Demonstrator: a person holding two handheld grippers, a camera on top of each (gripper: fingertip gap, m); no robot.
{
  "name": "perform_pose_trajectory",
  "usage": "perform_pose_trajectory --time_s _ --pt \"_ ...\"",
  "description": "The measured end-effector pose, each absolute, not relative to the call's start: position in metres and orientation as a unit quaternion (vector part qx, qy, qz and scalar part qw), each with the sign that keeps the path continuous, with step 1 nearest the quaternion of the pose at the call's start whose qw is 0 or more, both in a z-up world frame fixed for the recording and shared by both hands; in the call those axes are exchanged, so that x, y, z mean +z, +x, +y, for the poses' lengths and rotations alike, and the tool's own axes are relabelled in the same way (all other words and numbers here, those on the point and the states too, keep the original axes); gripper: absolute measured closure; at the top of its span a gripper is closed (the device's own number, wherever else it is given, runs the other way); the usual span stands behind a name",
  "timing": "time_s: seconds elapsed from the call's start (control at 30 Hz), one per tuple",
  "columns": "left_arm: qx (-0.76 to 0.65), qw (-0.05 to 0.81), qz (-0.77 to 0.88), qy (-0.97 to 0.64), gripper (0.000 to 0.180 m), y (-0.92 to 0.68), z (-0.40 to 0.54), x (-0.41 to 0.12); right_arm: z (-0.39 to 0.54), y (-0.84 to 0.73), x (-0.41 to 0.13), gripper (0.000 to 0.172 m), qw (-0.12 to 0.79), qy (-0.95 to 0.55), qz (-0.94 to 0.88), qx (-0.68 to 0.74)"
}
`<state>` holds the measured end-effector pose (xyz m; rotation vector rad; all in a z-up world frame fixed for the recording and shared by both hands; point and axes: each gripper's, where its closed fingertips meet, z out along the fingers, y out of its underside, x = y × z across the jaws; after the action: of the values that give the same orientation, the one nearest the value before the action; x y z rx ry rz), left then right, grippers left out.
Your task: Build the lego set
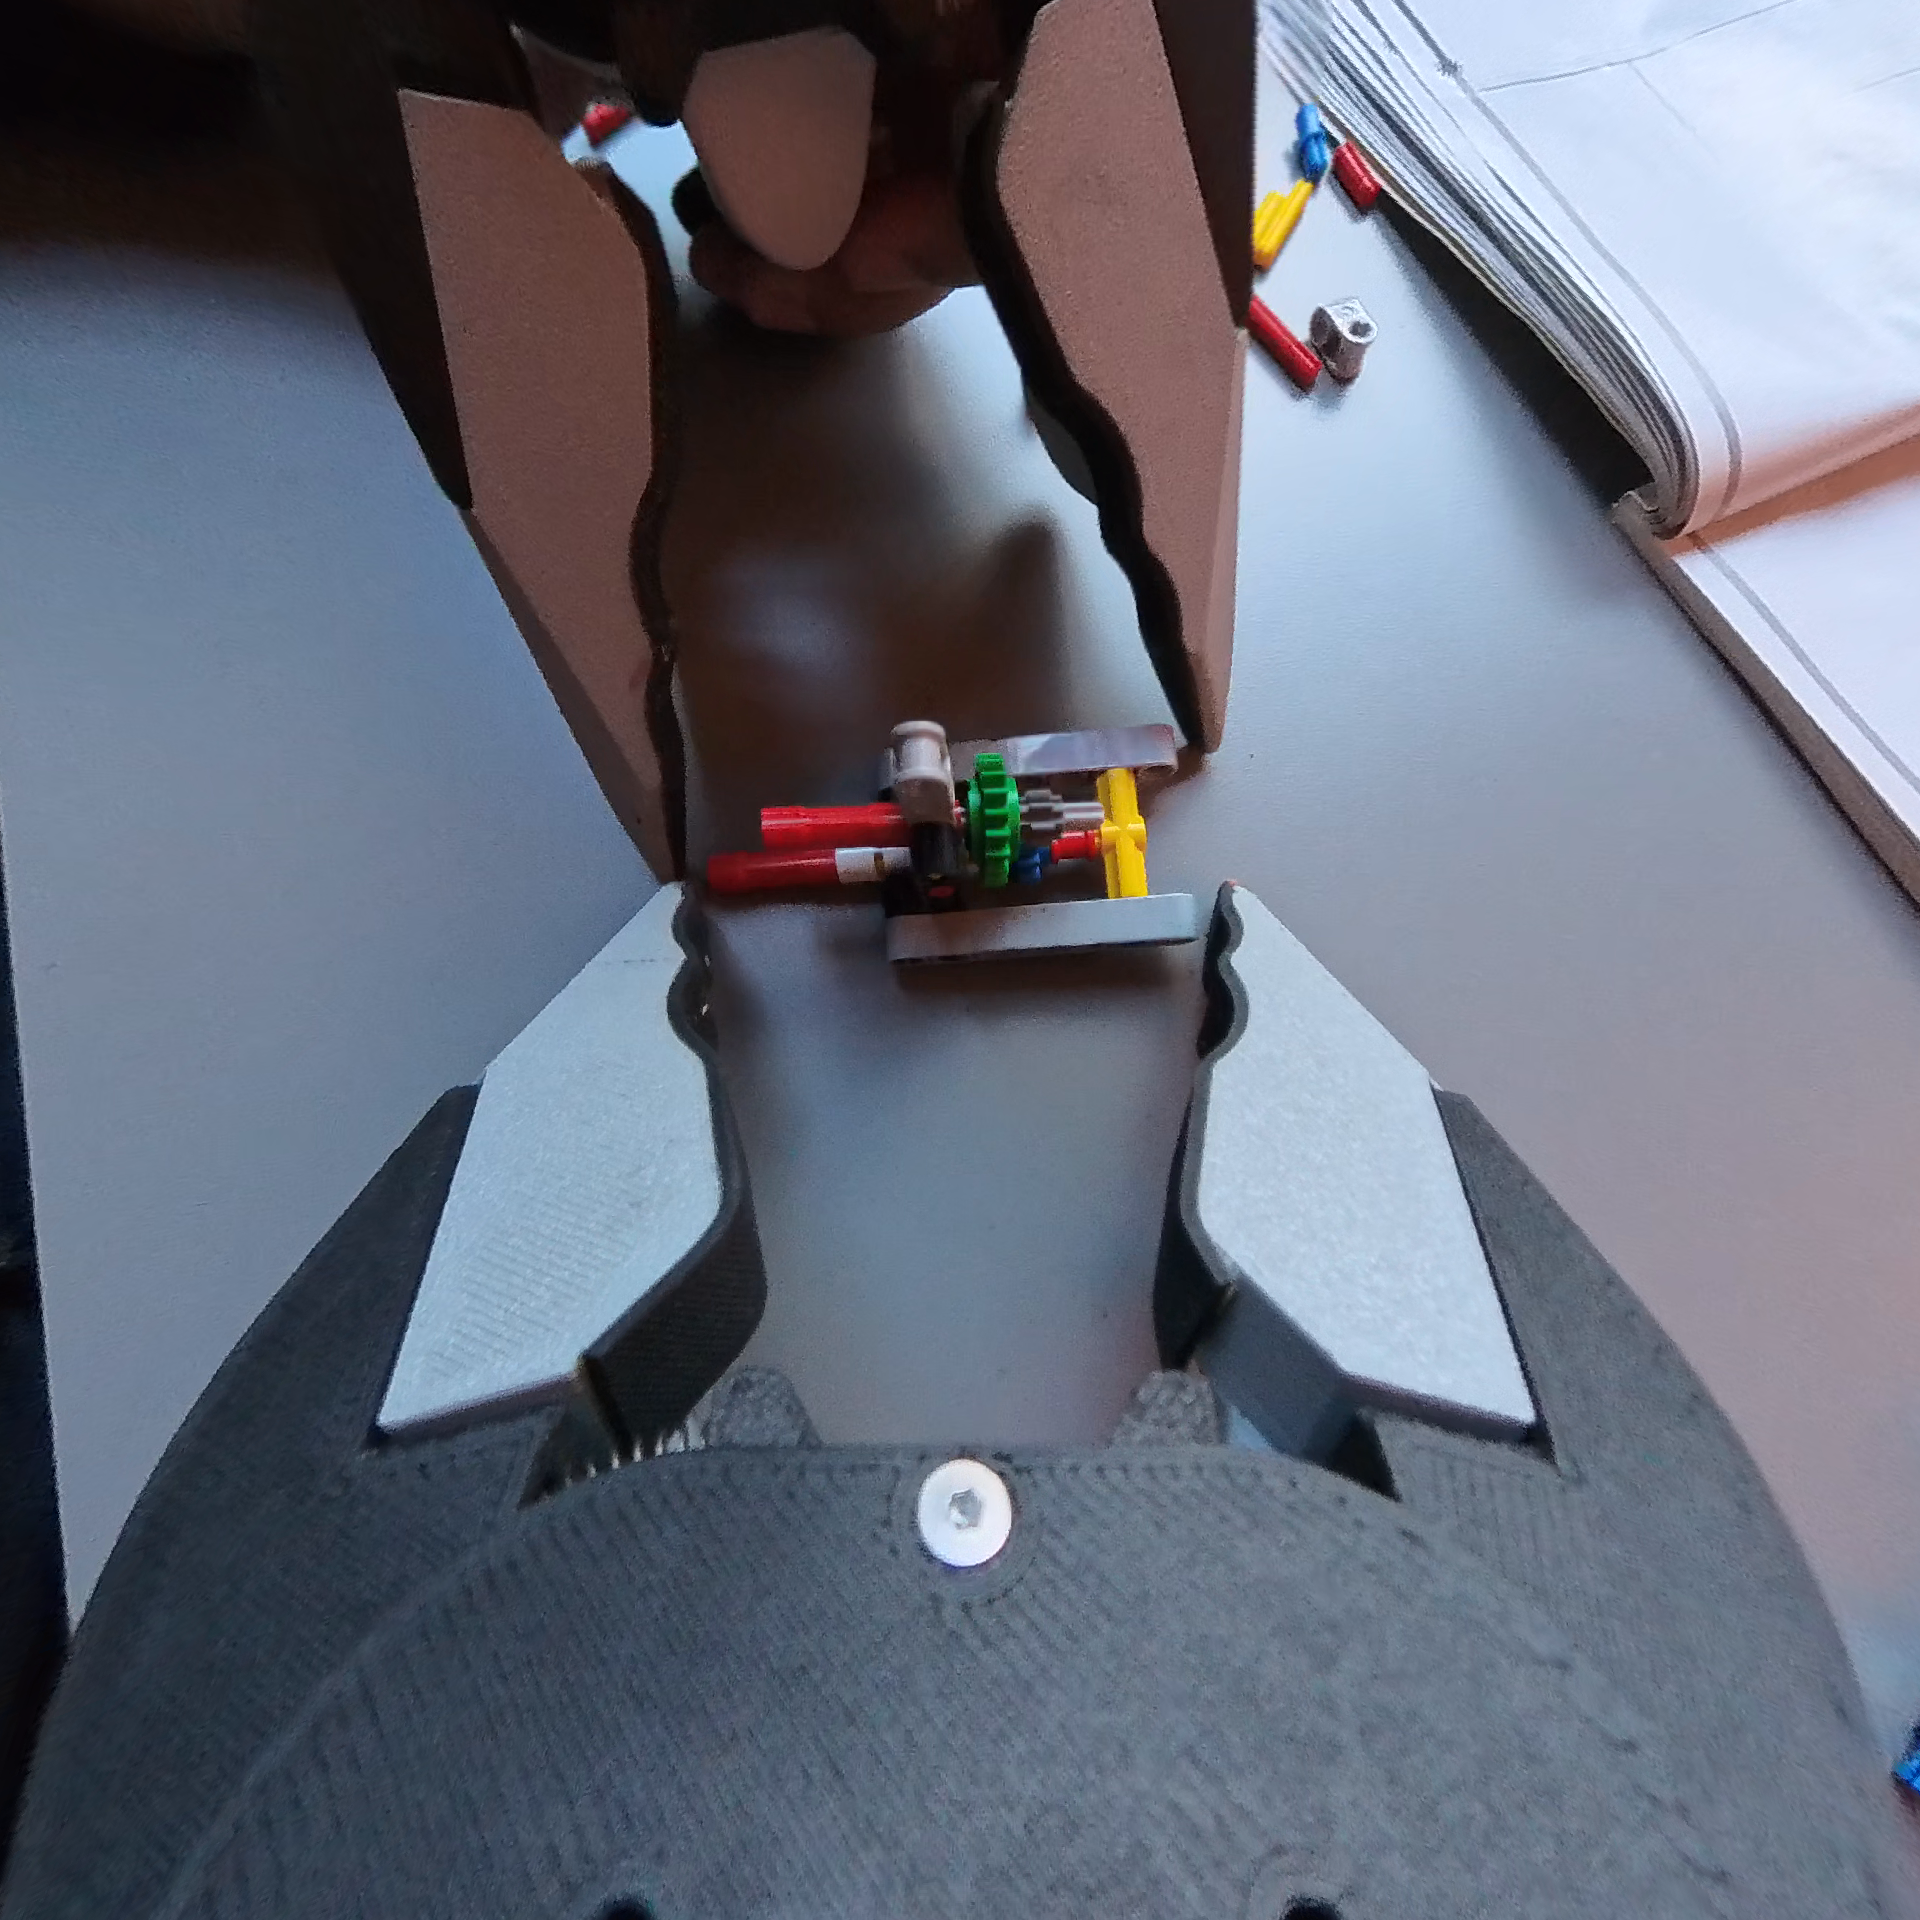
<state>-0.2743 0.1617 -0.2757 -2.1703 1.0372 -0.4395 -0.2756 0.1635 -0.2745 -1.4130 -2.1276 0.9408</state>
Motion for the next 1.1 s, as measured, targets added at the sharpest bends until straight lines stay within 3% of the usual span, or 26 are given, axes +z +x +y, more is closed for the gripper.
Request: perform_pose_trajectory --time_s 0.57,0.8,1.1 --pt "-0.173 0.342 0.405 -0.83 0.092 -0.2723 0.1591 -0.2747 0.1635 -0.2756 -0.2757 0.078 0.208 -0.488 -0.779 0.336" --pt "-0.171 0.343 0.4 -0.833 0.092 -0.2722 0.159 -0.2748 0.1682 -0.275 -0.2752 0.088 0.214 -0.488 -0.778 0.332" --pt "-0.168 0.344 0.393 -0.836 0.092 -0.2719 0.159 -0.2749 0.162 -0.27 -0.2745 0.078 0.202 -0.493 -0.774 0.341"
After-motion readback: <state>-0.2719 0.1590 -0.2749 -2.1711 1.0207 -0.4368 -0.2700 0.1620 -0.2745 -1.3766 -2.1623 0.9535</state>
